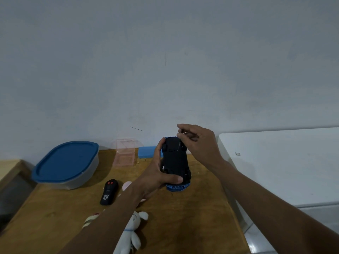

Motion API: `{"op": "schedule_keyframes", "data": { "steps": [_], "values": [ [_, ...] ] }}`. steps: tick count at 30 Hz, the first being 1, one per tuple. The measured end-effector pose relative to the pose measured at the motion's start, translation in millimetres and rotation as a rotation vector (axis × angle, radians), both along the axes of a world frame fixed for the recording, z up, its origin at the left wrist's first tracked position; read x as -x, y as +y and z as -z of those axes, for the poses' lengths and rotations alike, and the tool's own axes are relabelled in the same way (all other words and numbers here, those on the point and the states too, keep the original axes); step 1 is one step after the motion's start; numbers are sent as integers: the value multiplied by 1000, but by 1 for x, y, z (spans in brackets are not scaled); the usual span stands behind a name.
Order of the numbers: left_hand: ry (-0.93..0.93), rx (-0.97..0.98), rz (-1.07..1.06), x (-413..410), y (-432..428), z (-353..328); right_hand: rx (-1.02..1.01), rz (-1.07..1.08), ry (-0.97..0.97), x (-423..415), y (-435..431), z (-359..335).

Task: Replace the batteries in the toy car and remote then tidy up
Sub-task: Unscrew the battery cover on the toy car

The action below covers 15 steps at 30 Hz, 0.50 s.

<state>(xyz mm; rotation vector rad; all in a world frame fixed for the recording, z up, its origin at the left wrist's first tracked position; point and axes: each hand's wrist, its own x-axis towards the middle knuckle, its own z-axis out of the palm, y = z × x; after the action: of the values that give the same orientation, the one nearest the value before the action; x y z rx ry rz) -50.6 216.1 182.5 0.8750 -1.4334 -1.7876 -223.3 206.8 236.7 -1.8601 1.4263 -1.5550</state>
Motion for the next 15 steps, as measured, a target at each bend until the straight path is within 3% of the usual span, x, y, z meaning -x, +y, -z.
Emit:
{"op": "schedule_keyframes", "data": {
  "steps": [15],
  "values": [
    [10, 7, 4, -4, 5, -2, -38, -22, 37, -6, 7, -6]
  ]
}}
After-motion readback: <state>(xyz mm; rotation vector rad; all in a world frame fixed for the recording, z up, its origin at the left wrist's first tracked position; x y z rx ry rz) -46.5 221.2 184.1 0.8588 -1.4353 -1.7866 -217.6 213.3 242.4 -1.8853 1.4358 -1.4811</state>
